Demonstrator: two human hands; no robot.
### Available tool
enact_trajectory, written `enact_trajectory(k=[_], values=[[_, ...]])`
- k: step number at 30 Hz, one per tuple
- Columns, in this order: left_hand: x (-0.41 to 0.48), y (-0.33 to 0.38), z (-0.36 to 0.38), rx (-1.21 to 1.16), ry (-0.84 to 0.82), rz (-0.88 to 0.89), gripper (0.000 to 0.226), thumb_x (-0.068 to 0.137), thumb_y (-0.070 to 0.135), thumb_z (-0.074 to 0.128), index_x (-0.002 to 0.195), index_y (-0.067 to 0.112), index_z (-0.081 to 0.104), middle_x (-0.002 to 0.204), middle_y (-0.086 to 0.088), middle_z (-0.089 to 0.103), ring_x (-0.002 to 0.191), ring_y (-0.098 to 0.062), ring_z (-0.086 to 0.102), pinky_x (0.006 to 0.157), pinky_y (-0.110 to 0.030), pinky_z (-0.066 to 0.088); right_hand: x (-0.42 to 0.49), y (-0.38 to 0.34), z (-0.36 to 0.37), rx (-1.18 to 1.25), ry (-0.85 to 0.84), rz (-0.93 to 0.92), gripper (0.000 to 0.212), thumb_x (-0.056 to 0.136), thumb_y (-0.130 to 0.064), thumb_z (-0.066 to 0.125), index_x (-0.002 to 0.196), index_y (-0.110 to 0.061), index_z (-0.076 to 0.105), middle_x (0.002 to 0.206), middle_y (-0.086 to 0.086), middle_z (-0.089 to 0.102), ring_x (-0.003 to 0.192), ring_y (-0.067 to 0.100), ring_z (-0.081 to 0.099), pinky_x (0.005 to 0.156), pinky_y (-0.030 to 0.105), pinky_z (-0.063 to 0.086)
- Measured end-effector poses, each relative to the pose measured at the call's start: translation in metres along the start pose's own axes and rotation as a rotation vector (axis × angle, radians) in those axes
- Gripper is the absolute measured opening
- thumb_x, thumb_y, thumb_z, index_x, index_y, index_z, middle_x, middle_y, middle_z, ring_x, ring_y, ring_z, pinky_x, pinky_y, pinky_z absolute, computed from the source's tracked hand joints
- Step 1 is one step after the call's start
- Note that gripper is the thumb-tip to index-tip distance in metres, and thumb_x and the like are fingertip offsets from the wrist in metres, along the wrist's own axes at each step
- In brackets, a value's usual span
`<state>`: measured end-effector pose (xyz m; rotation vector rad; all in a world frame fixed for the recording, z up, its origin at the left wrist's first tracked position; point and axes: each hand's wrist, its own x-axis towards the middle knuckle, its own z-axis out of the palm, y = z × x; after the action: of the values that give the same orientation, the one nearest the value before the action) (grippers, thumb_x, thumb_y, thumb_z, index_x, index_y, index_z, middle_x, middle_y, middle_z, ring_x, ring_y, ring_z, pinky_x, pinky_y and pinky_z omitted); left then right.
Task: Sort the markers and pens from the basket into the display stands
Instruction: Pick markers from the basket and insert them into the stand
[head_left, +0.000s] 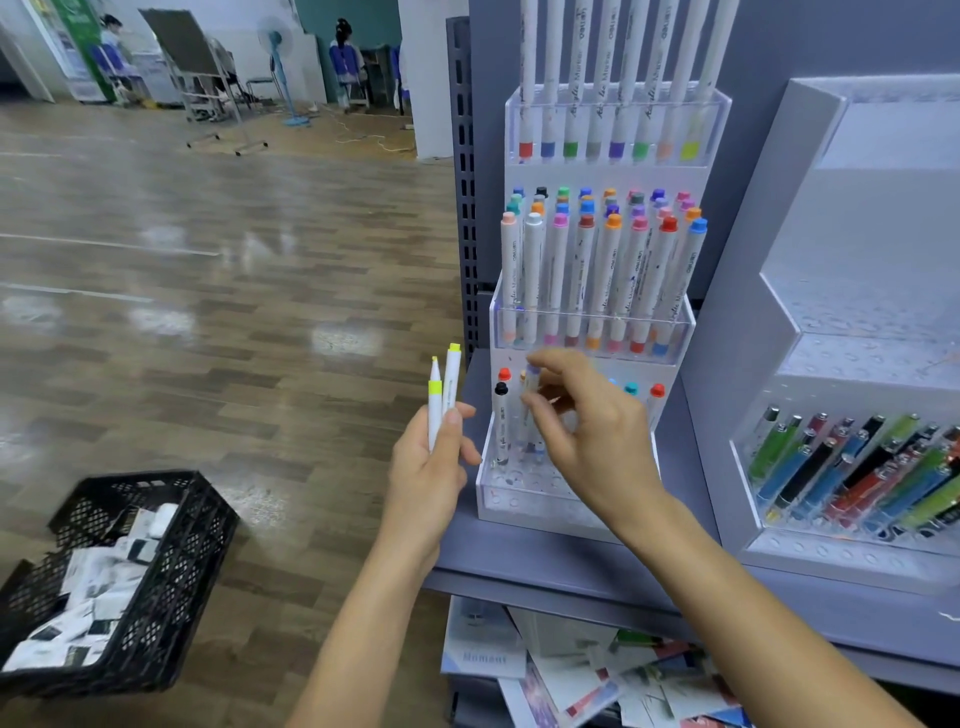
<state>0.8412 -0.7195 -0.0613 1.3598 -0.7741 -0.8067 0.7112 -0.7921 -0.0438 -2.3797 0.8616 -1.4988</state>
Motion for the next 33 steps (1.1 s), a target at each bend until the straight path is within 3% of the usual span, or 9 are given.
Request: enact_trajectory(k=[5,8,13,17,20,22,25,27,33], values=[[0.001,0.001,0.000,0.004,-0.002,-0.011,0.021,0.101,0.024,0.041,0.100,0.019,0.061,0.062,0.000,0.049,0.042,-0.002,0.033,0.041,-0.013,0.029,-0.006,0.006,0.004,-0.101,-0.086,-0.010,0.019,0.082,-0.011,0.065,0.101,-0.010,0.063,0.084,0.000,0.063,0.068,0.016,0.059,0.062,0.033,0.052],[0.002,0.001,0.001,0.010,0.001,-0.020,0.021,0.101,0.025,0.042,0.099,0.020,0.062,0.061,0.002,0.050,0.043,-0.004,0.031,0.041,-0.013,0.028,-0.008,0.005,0.006,-0.106,-0.120,0.043,0.021,0.082,-0.012,0.063,0.103,-0.012,0.063,0.085,-0.001,0.063,0.068,0.015,0.059,0.061,0.034,0.053],[-0.002,0.007,0.000,0.005,-0.069,0.024,0.020,0.101,0.021,0.041,0.099,0.019,0.061,0.059,0.001,0.049,0.041,-0.003,0.030,0.041,-0.013,0.027,-0.008,-0.008,-0.007,0.233,-0.052,0.381,0.036,0.083,0.004,0.061,0.110,-0.020,0.059,0.088,-0.009,0.067,0.080,0.006,0.064,0.071,0.012,0.050],[-0.008,0.015,0.001,0.033,-0.312,0.086,0.020,0.101,0.019,0.041,0.097,0.012,0.059,0.059,-0.002,0.052,0.040,-0.008,0.028,0.041,-0.016,0.026,0.001,-0.021,-0.024,0.611,-0.020,0.542,0.041,0.087,0.011,0.054,0.110,-0.023,0.057,0.093,0.000,0.071,0.086,0.013,0.069,0.078,0.031,0.056],[-0.010,0.018,0.006,0.054,-0.455,0.093,0.027,0.094,0.031,0.044,0.094,0.011,0.062,0.061,0.000,0.054,0.041,-0.009,0.030,0.044,-0.019,0.027,0.005,-0.026,-0.034,0.774,-0.085,0.556,0.038,0.088,0.009,0.055,0.117,-0.015,0.057,0.100,0.009,0.072,0.097,0.021,0.068,0.085,0.036,0.055],[-0.010,0.018,0.008,0.076,-0.476,0.085,0.031,0.091,0.035,0.044,0.093,0.011,0.064,0.061,0.003,0.055,0.042,-0.009,0.033,0.045,-0.019,0.028,0.006,-0.028,-0.036,0.820,-0.093,0.553,0.032,0.085,0.005,0.061,0.110,-0.015,0.060,0.099,0.008,0.072,0.097,0.022,0.069,0.085,0.035,0.056],[-0.008,0.015,0.009,0.170,-0.458,0.089,0.035,0.091,0.041,0.043,0.095,0.013,0.064,0.066,0.003,0.060,0.044,-0.012,0.046,0.043,-0.019,0.035,0.007,-0.025,-0.037,0.790,-0.008,0.584,0.027,0.083,0.005,0.065,0.099,-0.014,0.057,0.091,0.006,0.074,0.089,0.021,0.071,0.080,0.034,0.057],[-0.007,0.014,0.008,0.187,-0.390,0.091,0.025,0.096,0.040,0.044,0.098,0.023,0.063,0.070,0.003,0.063,0.045,-0.013,0.051,0.042,-0.021,0.038,0.008,-0.021,-0.038,0.740,0.076,0.558,0.026,0.082,0.004,0.066,0.094,-0.016,0.054,0.089,0.007,0.073,0.087,0.022,0.070,0.078,0.035,0.057],[0.000,0.006,0.000,0.257,-0.192,0.143,0.023,0.100,0.032,0.042,0.094,0.027,0.063,0.059,0.008,0.054,0.048,-0.002,0.042,0.055,-0.024,0.033,0.013,-0.017,-0.045,0.619,0.233,0.411,0.022,0.081,-0.009,0.069,0.094,-0.022,0.057,0.094,0.009,0.071,0.093,0.021,0.070,0.081,0.042,0.057]])
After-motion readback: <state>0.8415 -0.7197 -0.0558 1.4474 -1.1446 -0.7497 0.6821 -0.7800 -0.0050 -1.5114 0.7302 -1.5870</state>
